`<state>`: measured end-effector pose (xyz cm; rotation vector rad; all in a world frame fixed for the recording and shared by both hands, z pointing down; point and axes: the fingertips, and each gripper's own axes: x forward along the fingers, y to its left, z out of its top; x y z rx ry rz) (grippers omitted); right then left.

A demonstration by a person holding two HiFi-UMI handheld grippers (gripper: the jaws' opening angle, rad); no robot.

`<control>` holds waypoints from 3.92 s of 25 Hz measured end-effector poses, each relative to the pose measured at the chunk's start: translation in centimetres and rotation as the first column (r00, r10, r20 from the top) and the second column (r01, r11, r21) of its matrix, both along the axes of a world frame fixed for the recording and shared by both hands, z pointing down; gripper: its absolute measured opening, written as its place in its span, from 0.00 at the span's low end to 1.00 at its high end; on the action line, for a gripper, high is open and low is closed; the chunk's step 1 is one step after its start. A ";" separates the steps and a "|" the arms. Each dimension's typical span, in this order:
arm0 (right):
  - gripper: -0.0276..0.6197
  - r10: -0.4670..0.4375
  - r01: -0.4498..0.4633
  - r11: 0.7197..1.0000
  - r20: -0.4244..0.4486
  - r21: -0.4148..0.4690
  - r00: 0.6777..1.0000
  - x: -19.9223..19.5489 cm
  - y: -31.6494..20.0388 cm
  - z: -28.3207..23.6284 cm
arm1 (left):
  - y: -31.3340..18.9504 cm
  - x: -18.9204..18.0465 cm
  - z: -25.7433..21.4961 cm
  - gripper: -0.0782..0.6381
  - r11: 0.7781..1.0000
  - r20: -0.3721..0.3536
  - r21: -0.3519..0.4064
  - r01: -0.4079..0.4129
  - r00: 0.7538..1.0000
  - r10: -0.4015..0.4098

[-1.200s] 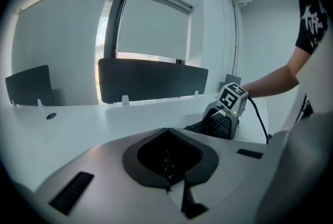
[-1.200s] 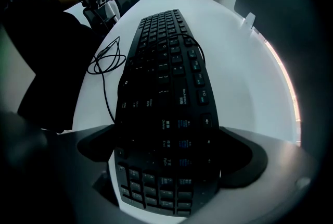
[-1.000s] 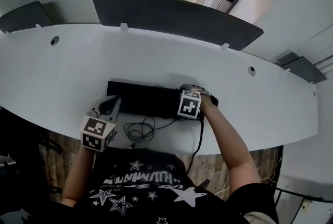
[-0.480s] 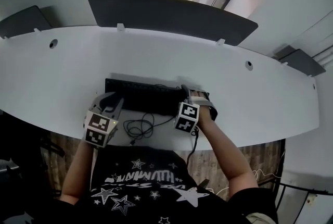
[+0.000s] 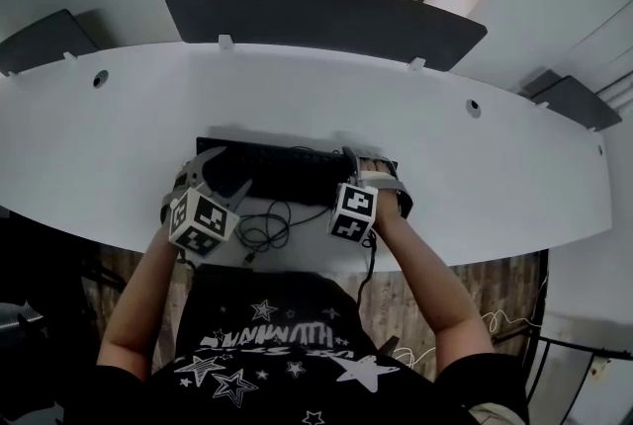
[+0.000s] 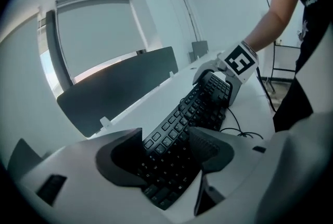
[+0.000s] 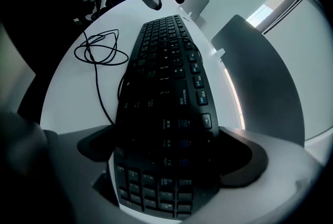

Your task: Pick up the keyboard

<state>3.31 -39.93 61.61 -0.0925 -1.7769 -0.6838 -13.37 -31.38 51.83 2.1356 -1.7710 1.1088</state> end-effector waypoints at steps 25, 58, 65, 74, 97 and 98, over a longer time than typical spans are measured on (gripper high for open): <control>0.93 -0.107 0.108 0.981 -0.014 0.160 0.994 -0.3 0.9 -0.4 | -1.3 2.0 6.9 0.63 0.620 -0.089 -0.607 -0.496 0.818 0.568; 0.93 -0.195 0.183 0.934 0.009 0.307 0.981 0.0 1.4 -1.2 | 5.1 5.9 6.8 0.22 0.509 -0.600 -0.588 -0.628 0.761 0.245; 0.93 -0.161 0.113 0.940 0.128 0.322 0.979 -1.0 2.2 -2.3 | 5.3 5.3 6.5 0.21 0.498 -0.615 -0.593 -0.633 0.755 0.228; 0.93 -0.159 0.000 0.924 0.387 0.381 0.908 -1.6 -0.2 -8.3 | 5.0 3.9 5.4 0.21 0.584 -0.679 -0.553 -0.594 0.728 0.097; 0.92 0.578 -0.220 0.813 0.699 -0.540 0.421 -1.0 1.5 -12.3 | 1.9 4.2 -4.0 0.24 0.987 -0.983 -0.153 -0.056 0.106 -0.147; 0.93 0.591 -0.221 0.803 0.692 -0.554 0.414 -1.0 1.8 -12.1 | 2.0 4.5 -4.5 0.25 0.990 -0.990 -0.134 -0.045 0.055 -0.131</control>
